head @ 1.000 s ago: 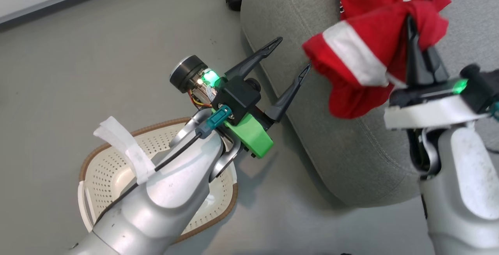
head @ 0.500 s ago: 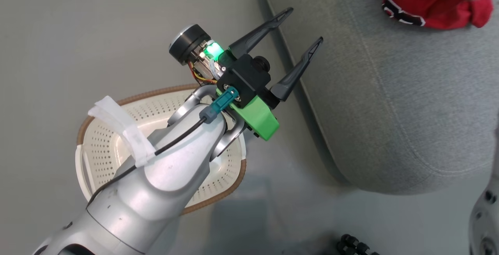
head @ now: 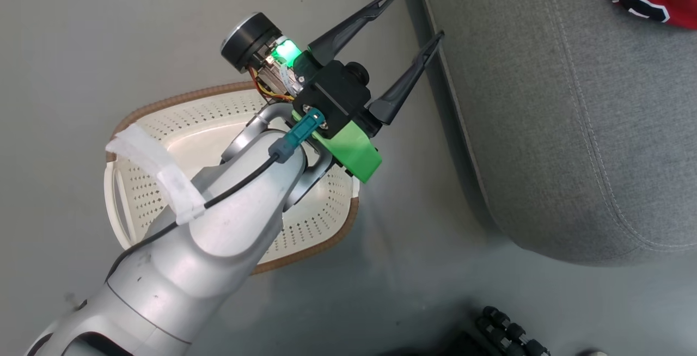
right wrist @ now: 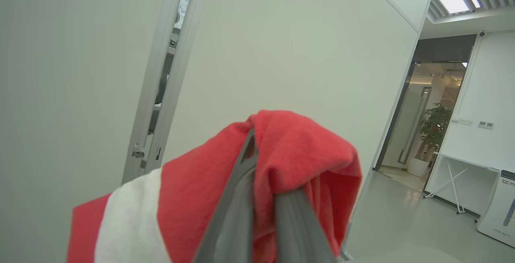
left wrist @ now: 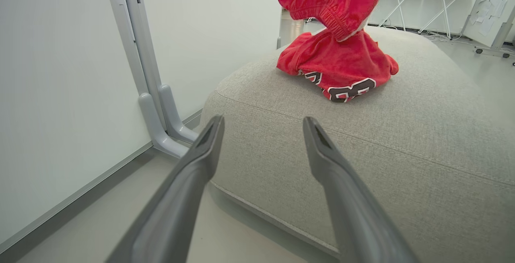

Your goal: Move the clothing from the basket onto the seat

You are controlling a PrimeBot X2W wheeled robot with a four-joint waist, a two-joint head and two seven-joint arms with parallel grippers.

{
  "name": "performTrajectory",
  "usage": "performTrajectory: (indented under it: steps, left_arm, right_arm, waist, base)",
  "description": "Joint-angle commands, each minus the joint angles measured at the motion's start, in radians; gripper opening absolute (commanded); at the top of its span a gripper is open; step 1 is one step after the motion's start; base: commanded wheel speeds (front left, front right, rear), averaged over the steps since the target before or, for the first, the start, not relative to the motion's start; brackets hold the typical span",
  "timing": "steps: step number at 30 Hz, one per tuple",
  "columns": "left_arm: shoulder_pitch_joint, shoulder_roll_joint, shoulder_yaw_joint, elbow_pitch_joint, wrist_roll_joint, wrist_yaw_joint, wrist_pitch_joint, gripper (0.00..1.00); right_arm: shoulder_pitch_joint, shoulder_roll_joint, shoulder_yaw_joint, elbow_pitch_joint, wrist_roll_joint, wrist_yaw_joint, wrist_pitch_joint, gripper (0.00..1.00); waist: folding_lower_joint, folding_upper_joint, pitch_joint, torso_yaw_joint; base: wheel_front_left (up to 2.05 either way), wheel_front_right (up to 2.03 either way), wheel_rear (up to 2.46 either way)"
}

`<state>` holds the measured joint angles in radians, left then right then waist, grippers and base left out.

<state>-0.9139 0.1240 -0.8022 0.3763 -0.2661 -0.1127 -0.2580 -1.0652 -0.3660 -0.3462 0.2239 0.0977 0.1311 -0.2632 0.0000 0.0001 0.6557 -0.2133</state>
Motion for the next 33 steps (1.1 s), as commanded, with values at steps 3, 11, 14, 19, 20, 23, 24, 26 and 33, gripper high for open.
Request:
performTrajectory:
  steps: [3,11,14,19,20,23,24,26,33]
  left_arm:
    - [-0.021,0.013,0.005,-0.005,0.002,0.008,-0.007,1.00]
    - [-0.020,0.030,-0.002,-0.007,-0.001,0.015,-0.004,1.00]
    - [-0.023,0.033,-0.005,-0.009,-0.005,0.016,-0.002,1.00]
    - [-0.022,0.036,-0.009,-0.012,-0.010,0.019,-0.002,1.00]
    - [-0.021,0.036,-0.009,-0.013,-0.010,0.021,-0.003,1.00]
    - [-0.021,0.036,-0.011,-0.014,-0.011,0.024,-0.003,1.00]
    - [-0.020,0.037,-0.011,-0.014,-0.012,0.025,-0.003,1.00]
    - [-0.017,0.039,-0.010,-0.014,-0.014,0.028,-0.004,1.00]
    - [0.028,0.057,0.024,-0.021,-0.032,0.053,-0.008,1.00]
  right_arm:
    - [0.022,-0.027,-0.033,0.050,0.006,-0.001,-0.002,0.00]
    - [0.113,0.027,-0.029,0.154,0.002,-0.001,-0.002,0.00]
    - [0.146,0.050,-0.027,0.195,0.004,-0.001,-0.002,0.00]
    - [0.191,0.082,-0.017,0.245,0.008,-0.001,-0.002,0.00]
    - [0.200,0.090,-0.016,0.251,0.008,-0.001,-0.002,0.00]
    - [0.217,0.107,-0.014,0.274,0.001,-0.001,-0.002,0.00]
    - [0.219,0.110,-0.016,0.278,0.000,-0.001,-0.002,0.00]
    - [0.227,0.117,-0.019,0.281,-0.002,-0.001,-0.002,0.00]
    - [0.268,0.133,-0.014,0.260,-0.002,-0.001,-0.002,1.00]
  waist:
    - [0.0000,-0.0001,0.017,-0.005]
    - [0.0000,-0.0001,0.034,-0.021]
    - [0.0000,-0.0001,0.035,-0.019]
    - [0.0000,-0.0001,0.036,-0.012]
    - [0.0000,-0.0001,0.036,-0.011]
    - [0.0000,-0.0001,0.035,-0.006]
    - [0.0000,-0.0001,0.034,-0.005]
    - [0.0000,-0.0001,0.028,-0.004]
    - [0.0000,-0.0001,-0.019,-0.014]
  base:
    - [0.00,0.00,0.00]
    - [0.00,0.00,0.00]
    - [0.00,0.00,0.00]
    - [0.00,0.00,0.00]
    - [0.00,0.00,0.00]
    - [0.00,0.00,0.00]
    - [0.00,0.00,0.00]
    - [0.00,0.00,0.00]
    - [0.00,0.00,0.00]
